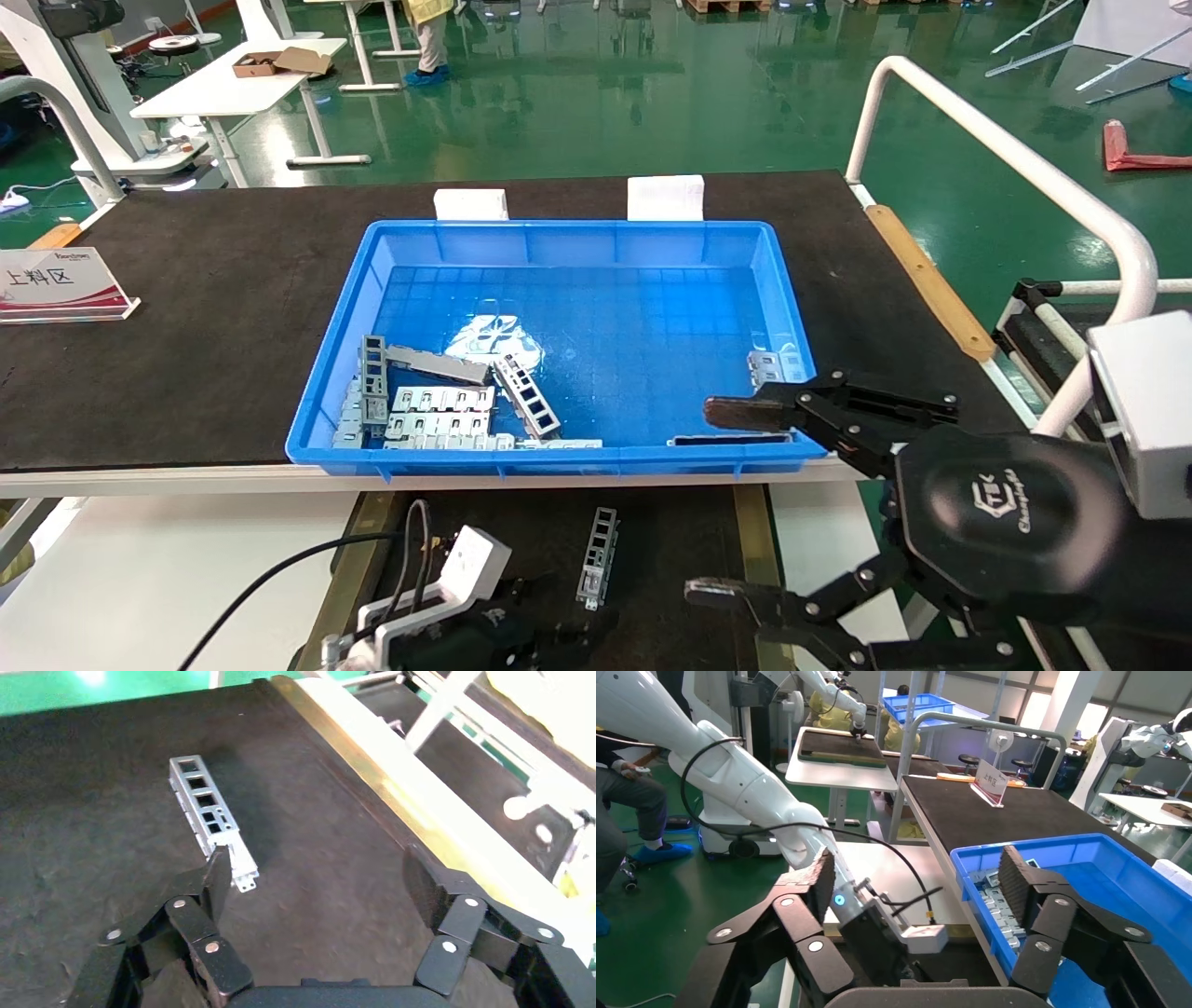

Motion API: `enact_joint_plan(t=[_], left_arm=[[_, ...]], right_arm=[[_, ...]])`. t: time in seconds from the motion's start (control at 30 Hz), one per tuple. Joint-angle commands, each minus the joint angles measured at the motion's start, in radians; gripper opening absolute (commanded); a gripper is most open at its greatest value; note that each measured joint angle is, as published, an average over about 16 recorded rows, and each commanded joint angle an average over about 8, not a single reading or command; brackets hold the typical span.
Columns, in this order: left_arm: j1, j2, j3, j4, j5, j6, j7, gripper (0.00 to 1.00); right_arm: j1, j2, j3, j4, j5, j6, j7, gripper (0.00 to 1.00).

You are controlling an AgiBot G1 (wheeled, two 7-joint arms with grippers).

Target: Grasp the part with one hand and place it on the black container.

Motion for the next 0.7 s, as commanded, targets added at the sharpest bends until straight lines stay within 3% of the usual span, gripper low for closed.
enact_joint_plan(t=[0.03, 0.33, 0.7], left_arm=[[0.011, -0.022, -0.013, -0.024, 0.003, 0.026, 0.030, 1.00], [0.020, -0.089, -0.051, -0.058, -0.007, 0.154, 0.113, 1.00], [0.025, -0.110, -0.079, -0.044, -0.028, 0.225, 0.160, 1.00]], right_arm=[[0.000, 0.000, 0.000, 0.000, 0.000, 0.000, 0.000, 1.00], [0.000, 0.000, 0.000, 0.000, 0.000, 0.000, 0.000, 1.00], [0.000, 0.000, 0.000, 0.000, 0.000, 0.000, 0.000, 1.00]])
